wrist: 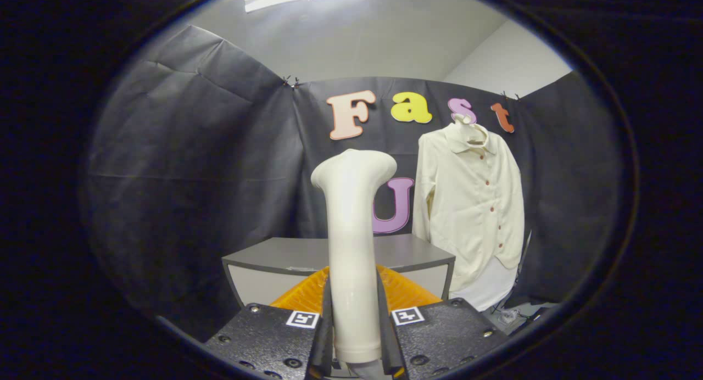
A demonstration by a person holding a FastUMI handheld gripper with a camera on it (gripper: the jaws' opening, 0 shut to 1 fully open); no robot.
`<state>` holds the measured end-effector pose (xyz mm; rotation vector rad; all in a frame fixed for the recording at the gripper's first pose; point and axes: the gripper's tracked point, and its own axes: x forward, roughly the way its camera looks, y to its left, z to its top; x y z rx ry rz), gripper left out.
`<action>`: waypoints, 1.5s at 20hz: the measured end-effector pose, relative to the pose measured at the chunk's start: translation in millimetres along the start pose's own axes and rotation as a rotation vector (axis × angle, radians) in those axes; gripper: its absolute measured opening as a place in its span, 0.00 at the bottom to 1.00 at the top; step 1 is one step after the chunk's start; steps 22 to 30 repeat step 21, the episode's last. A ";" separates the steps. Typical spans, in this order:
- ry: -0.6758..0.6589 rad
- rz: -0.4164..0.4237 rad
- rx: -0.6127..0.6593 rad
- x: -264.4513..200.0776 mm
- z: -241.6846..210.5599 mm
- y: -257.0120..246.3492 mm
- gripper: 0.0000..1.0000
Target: Iron the clothes twice with a garment steamer, once on the left side and once on the right side.
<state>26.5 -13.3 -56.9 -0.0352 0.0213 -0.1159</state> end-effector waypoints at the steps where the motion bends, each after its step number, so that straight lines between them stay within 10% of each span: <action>1: -0.003 0.001 -0.014 -0.1 4.7 4.3 0.34; 30: 0.021 -0.020 0.004 -5.0 0.5 -2.6 0.34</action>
